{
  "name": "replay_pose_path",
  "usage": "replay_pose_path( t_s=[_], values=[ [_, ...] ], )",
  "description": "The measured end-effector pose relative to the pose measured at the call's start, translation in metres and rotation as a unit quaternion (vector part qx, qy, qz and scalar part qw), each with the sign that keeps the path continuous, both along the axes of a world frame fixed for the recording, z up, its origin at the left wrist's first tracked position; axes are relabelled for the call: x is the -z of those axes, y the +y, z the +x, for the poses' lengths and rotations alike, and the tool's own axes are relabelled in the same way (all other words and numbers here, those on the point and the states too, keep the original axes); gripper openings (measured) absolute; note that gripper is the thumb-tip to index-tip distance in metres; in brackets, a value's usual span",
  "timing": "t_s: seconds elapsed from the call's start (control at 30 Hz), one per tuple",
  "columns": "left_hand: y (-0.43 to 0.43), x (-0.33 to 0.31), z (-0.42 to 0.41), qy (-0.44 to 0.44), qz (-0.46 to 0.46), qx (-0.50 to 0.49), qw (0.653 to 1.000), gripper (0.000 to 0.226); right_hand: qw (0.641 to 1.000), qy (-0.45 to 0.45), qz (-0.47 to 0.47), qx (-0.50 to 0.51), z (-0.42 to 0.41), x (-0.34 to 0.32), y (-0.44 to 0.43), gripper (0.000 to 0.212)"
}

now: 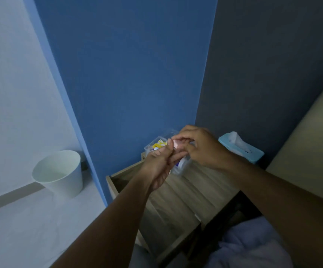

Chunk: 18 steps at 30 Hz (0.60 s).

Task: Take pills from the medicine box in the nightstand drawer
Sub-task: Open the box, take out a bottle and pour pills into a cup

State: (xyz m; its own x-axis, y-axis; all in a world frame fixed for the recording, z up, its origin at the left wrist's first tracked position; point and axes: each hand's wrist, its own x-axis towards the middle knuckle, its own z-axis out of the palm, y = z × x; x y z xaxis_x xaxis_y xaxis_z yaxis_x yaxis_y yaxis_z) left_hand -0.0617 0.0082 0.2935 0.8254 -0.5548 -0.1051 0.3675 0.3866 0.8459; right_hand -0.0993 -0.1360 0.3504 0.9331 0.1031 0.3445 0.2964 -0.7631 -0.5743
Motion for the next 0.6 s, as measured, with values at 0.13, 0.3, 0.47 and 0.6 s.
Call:
replay_pose_path(
  t_s=[0.13, 0.3, 0.47, 0.6],
  values=[
    [0.006, -0.007, -0.021, -0.007, -0.001, 0.014, 1.000, 0.043, 0.999, -0.013, -0.031, -0.028, -0.022, -0.016, 0.002, 0.025],
    [0.007, -0.016, -0.035, 0.015, -0.004, 0.009, 1.000, 0.047, 0.991, -0.025, -0.123, -0.055, -0.032, -0.017, 0.003, 0.031],
    [0.010, -0.022, -0.038, 0.026, 0.002, 0.009, 1.000, 0.054, 0.991, 0.082, 0.068, -0.080, -0.033, -0.013, -0.003, 0.040],
    [0.010, -0.031, -0.038, 0.010, 0.030, 0.014, 0.999, 0.051, 0.996, 0.057, 0.071, 0.024, -0.026, -0.017, -0.003, 0.068]
  ],
)
